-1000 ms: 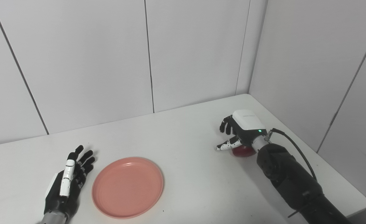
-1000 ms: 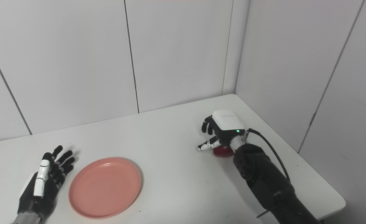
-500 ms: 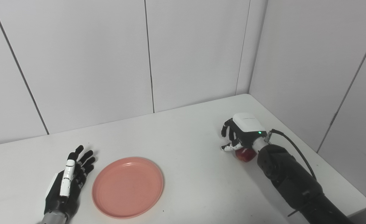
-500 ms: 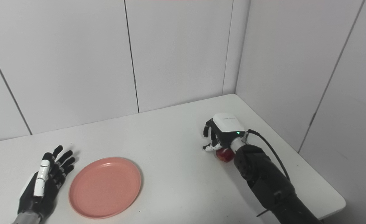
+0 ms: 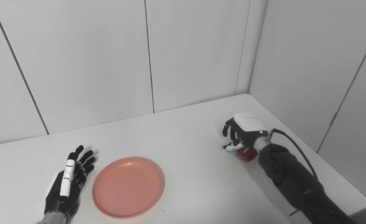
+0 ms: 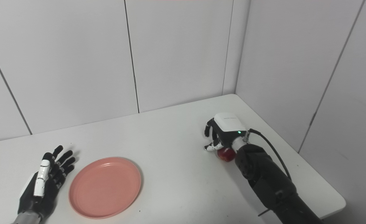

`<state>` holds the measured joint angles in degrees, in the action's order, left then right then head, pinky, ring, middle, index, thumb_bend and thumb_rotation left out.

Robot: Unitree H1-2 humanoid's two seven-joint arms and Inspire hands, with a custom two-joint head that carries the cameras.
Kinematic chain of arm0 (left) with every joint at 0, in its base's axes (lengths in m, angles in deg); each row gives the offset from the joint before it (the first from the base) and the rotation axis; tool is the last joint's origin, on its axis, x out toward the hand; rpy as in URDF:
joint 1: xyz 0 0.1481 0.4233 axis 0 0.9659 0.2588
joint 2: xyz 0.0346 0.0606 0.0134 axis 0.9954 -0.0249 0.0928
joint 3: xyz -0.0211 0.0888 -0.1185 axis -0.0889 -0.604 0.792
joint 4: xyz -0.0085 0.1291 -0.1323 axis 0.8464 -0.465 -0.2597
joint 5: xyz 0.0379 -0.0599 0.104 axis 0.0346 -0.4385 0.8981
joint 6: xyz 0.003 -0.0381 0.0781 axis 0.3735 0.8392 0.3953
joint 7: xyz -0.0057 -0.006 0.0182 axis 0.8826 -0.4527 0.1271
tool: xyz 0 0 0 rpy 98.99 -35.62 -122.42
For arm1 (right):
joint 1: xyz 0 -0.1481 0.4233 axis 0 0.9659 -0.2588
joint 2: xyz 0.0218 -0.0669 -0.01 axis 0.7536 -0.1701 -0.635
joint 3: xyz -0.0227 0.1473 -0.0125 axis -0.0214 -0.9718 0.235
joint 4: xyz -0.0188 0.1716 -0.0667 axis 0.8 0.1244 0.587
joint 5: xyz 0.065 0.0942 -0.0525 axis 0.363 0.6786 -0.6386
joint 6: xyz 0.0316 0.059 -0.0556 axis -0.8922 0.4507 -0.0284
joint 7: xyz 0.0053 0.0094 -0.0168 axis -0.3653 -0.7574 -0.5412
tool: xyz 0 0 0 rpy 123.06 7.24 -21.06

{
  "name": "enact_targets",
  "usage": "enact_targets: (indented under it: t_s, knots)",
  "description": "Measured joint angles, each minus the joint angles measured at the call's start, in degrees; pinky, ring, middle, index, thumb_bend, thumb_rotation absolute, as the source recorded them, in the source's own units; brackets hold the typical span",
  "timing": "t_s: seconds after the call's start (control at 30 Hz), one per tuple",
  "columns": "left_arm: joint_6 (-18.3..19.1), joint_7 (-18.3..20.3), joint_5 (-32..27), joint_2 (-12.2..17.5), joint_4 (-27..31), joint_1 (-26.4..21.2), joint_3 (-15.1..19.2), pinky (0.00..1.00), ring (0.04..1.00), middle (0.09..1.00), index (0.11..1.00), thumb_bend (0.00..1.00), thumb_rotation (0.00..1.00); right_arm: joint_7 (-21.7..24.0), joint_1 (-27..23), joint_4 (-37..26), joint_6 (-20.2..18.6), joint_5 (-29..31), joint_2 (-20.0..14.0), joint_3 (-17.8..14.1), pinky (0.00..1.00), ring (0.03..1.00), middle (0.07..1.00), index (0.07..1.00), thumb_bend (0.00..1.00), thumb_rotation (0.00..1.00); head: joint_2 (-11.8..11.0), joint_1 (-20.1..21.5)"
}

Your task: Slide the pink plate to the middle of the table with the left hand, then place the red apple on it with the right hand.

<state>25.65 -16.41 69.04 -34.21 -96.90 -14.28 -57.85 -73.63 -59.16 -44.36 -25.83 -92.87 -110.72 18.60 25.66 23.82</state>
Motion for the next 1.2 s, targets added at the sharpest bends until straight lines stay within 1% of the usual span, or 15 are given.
enact_targets:
  t_s: [0.13, 0.3, 0.33, 0.4, 0.43, 0.47, 0.57, 0.73, 0.8, 0.9, 0.97, 1.1, 1.2]
  knots:
    - [0.00, 0.00, 0.00, -0.01, -0.14, -0.05, -0.01, 0.95, 0.925, 0.926, 0.960, 0.57, 0.94, 0.32, 0.23, -6.11, -1.30, -0.27, 0.00, -0.60, 0.27, 0.345, 0.429, 0.483, 0.51, 0.17, -0.09, 0.09]
    - [0.00, 0.02, 0.00, -0.02, -0.14, -0.07, -0.04, 0.95, 0.921, 0.919, 0.953, 0.57, 0.93, 0.63, 0.24, -12.32, -1.50, -1.84, -0.36, -1.13, 0.31, 0.399, 0.503, 0.491, 0.51, 0.18, -0.09, 0.00]
    - [0.00, 0.01, 0.00, -0.02, -0.15, -0.07, -0.04, 0.95, 0.922, 0.921, 0.954, 0.56, 0.93, 0.77, 0.25, -13.34, -1.48, -2.22, -0.65, -1.32, 0.31, 0.407, 0.528, 0.568, 0.69, 0.37, -0.09, 0.00]
    - [0.00, 0.01, 0.00, -0.06, -0.14, -0.07, -0.06, 0.95, 0.924, 0.923, 0.956, 0.56, 0.94, 0.77, 0.42, -15.57, -1.45, -2.34, -1.35, -2.28, 0.32, 0.425, 0.556, 0.633, 0.80, 0.50, -0.09, 0.00]
    - [0.00, 0.01, 0.00, -0.06, -0.14, -0.07, -0.10, 0.95, 0.925, 0.923, 0.956, 0.56, 0.94, 0.74, 0.58, -16.21, -1.44, -2.44, -1.70, -2.78, 0.32, 0.431, 0.563, 0.646, 0.82, 0.51, -0.09, 0.00]
    - [0.00, 0.02, -0.01, -0.05, -0.14, -0.08, -0.12, 0.95, 0.927, 0.926, 0.957, 0.56, 0.94, 0.73, 0.92, -17.01, -1.45, -2.54, -2.05, -3.30, 0.35, 0.458, 0.580, 0.666, 0.85, 0.52, -0.09, 0.00]
    - [0.00, 0.03, -0.01, -0.02, -0.21, -0.08, -0.13, 0.95, 0.927, 0.926, 0.957, 0.57, 0.93, 0.65, 2.57, -19.13, -1.45, -2.66, -2.35, -4.64, 0.40, 0.524, 0.624, 0.688, 0.89, 0.54, -0.09, 0.09]
    - [0.00, 0.09, -0.01, -0.02, -0.26, -0.14, -0.14, 0.95, 0.924, 0.923, 0.954, 0.57, 0.93, 0.46, 5.72, -19.46, -1.40, -3.16, -2.47, -5.64, 0.43, 0.518, 0.610, 0.691, 0.91, 0.60, 0.00, 0.09]
    - [0.00, 0.08, -0.01, -0.02, -0.25, -0.14, -0.15, 0.95, 0.921, 0.921, 0.956, 0.57, 0.93, -0.09, 6.93, -19.42, -1.19, -3.35, -3.05, -6.20, 0.43, 0.518, 0.609, 0.691, 0.91, 0.60, 0.09, 0.18]
    - [0.00, 0.04, -0.01, -0.02, -0.26, -0.13, -0.13, 0.94, 0.917, 0.916, 0.955, 0.57, 0.93, -0.61, 8.71, -18.74, -0.95, -3.29, -4.37, -7.16, 0.49, 0.564, 0.638, 0.678, 0.94, 0.60, 0.09, 0.18]
    - [0.00, 0.01, -0.01, -0.02, -0.26, -0.12, -0.14, 0.94, 0.918, 0.919, 0.957, 0.56, 0.93, -2.01, 9.59, -17.14, -0.50, -2.90, -4.73, -7.79, 0.52, 0.592, 0.654, 0.679, 0.96, 0.62, 0.17, 0.18]
    - [0.01, 0.03, -0.01, 0.00, -0.21, -0.12, -0.16, 0.94, 0.919, 0.921, 0.956, 0.56, 0.93, -3.69, 11.02, -12.67, 0.77, -1.79, -4.85, -7.83, 0.53, 0.610, 0.677, 0.687, 0.98, 0.67, 0.26, 0.18]
    - [0.01, 0.02, -0.01, 0.02, -0.20, -0.10, -0.16, 0.94, 0.916, 0.918, 0.953, 0.57, 0.92, -4.50, 12.16, -10.96, 0.96, -1.18, -4.69, -7.56, 0.54, 0.618, 0.688, 0.701, 0.97, 0.68, 0.35, 0.18]
